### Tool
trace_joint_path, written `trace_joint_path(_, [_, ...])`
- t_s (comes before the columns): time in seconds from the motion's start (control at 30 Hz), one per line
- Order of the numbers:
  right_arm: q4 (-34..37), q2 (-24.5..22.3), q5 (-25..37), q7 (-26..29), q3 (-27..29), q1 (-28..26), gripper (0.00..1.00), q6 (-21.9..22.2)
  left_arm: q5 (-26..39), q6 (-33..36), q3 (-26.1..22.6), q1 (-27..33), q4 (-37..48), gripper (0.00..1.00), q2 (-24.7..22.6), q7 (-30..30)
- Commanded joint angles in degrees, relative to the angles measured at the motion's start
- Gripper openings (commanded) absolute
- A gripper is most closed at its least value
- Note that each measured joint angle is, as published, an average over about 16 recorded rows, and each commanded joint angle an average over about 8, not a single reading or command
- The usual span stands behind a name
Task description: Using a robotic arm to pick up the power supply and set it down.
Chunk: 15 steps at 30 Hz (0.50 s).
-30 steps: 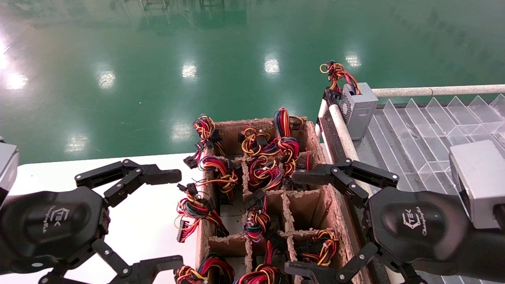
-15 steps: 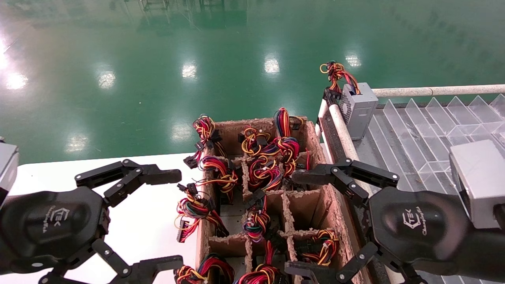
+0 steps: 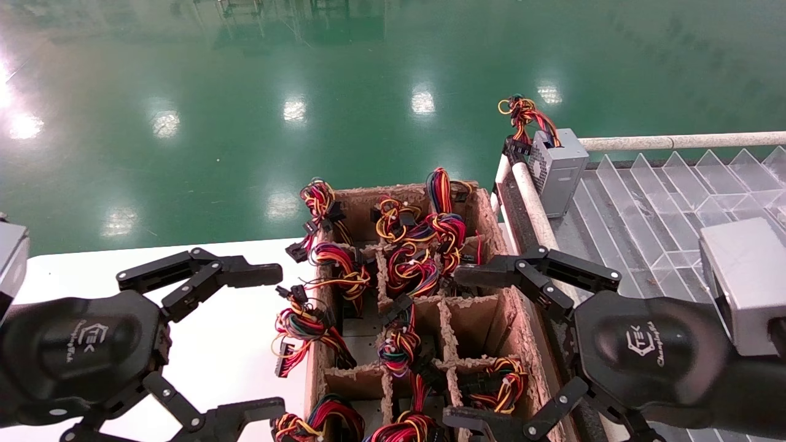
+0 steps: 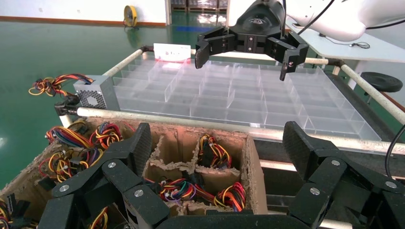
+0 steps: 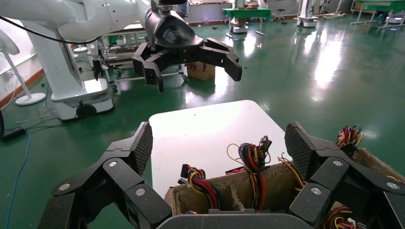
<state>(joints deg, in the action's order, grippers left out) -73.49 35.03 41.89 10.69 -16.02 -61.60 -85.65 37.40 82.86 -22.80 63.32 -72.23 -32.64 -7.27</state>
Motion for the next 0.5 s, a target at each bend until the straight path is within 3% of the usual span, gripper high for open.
trace_joint_path(0.03, [0.0,0.0,0.0,0.0,0.0,0.0,1.00,0.0,0.0,0.0,0.0,0.0,0.0,1.00,0.0,0.0])
trace_joint_path(0.5, [0.0,0.0,0.0,0.0,0.0,0.0,1.00,0.0,0.0,0.0,0.0,0.0,0.0,1.00,0.0,0.0])
